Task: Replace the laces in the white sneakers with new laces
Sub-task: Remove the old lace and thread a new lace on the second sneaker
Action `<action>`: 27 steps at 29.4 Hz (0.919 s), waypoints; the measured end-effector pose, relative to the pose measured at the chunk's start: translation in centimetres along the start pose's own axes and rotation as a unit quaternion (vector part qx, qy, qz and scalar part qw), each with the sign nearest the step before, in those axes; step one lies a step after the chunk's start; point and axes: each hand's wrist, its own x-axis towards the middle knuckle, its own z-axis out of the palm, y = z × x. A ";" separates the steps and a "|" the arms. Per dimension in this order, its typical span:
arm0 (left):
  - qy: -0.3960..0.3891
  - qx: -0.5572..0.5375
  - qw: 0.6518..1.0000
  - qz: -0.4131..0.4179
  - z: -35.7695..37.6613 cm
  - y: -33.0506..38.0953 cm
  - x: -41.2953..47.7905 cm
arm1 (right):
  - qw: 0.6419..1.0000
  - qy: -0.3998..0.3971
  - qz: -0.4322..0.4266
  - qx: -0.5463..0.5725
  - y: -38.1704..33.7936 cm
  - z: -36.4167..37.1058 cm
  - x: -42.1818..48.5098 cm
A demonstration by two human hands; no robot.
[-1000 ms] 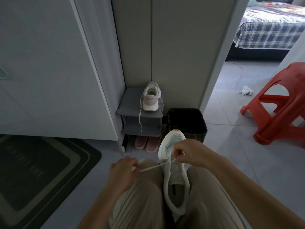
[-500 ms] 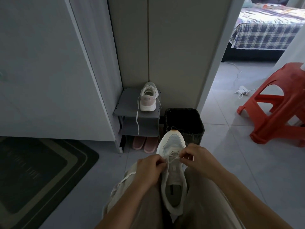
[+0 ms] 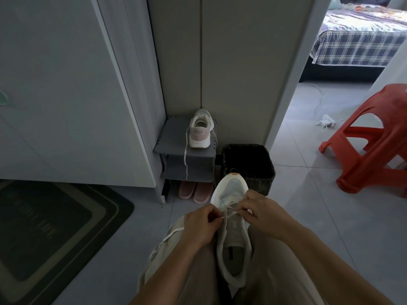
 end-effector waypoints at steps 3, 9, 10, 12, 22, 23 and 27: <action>-0.006 -0.016 1.000 -0.002 0.0 -0.3 0.1 | 0.999 -0.040 -0.006 -0.006 -0.3 -0.8 0.1; -0.010 -0.008 1.000 0.006 -0.1 -0.7 0.2 | 0.998 -0.026 -0.001 -0.048 -0.6 -1.6 -0.2; -0.004 -0.006 1.000 0.010 -0.1 -0.8 0.2 | 0.999 -0.031 -0.003 -0.036 -0.5 -1.5 -0.3; 0.009 -0.009 1.000 0.014 0.1 -0.9 0.2 | 0.999 -0.032 -0.003 -0.013 -0.1 -1.1 -0.6; 0.026 -0.044 0.998 0.023 0.6 -1.1 -0.1 | 0.996 0.051 -0.061 -0.028 0.5 0.0 -0.8; 0.031 -0.058 0.997 0.030 0.7 -1.2 -0.2 | 0.997 0.056 -0.053 -0.024 0.5 -0.1 -0.8; 0.065 -0.071 0.994 0.056 1.0 -1.6 -0.6 | 0.999 0.050 0.003 0.020 0.9 -0.2 -1.3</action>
